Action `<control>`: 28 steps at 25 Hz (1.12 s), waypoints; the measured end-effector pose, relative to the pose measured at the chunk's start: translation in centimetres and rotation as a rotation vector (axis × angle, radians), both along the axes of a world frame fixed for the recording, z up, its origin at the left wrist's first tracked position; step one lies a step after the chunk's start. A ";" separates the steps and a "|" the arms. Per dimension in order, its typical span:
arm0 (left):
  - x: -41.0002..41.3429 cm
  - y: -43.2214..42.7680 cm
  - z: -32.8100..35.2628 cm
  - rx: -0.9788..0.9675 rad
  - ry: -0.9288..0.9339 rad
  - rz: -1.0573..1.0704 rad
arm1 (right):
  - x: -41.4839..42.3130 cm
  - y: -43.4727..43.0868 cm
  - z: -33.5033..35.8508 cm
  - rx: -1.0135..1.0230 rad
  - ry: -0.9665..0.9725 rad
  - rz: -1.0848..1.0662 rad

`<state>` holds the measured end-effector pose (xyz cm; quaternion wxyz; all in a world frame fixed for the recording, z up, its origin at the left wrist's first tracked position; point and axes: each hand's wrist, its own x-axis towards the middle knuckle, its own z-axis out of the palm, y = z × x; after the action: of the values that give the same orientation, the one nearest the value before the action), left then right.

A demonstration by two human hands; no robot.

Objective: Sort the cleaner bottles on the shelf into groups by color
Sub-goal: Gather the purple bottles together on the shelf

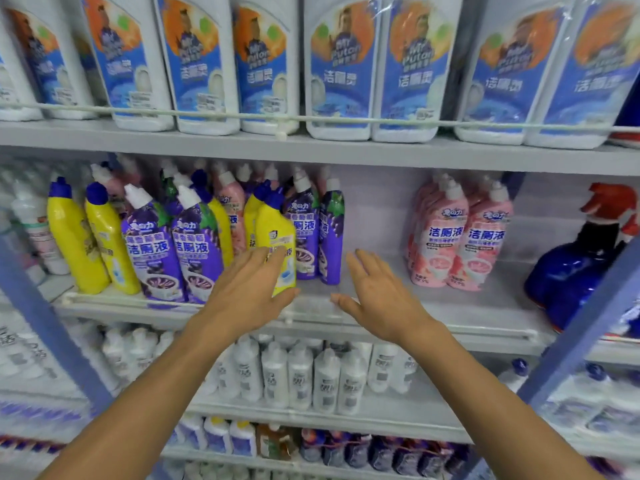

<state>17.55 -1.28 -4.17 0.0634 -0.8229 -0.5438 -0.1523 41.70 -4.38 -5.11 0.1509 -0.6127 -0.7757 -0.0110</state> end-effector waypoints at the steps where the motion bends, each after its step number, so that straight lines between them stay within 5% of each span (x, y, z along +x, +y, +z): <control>1: 0.1 0.7 0.7 0.004 -0.016 0.027 | 0.6 0.5 0.4 -0.001 0.001 -0.010; 10: -0.9 10.3 2.8 -0.044 -0.171 0.159 | -1.0 12.4 4.5 0.039 0.140 -0.122; 18: -1.1 13.4 -0.1 0.001 -0.555 0.085 | -1.1 18.0 2.1 0.263 0.601 -0.218; 23: -1.7 13.3 -0.3 -0.131 -0.697 0.052 | 0.9 18.8 1.7 0.132 0.639 -0.170; 28: -2.1 11.7 0.3 -0.113 -0.663 -0.001 | 3.2 17.3 2.9 0.046 0.481 -0.060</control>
<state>15.42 10.38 -3.85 -0.1629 -0.7309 -0.5421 -0.3812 44.94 12.95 -2.24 0.3450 -0.6169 -0.6982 0.1132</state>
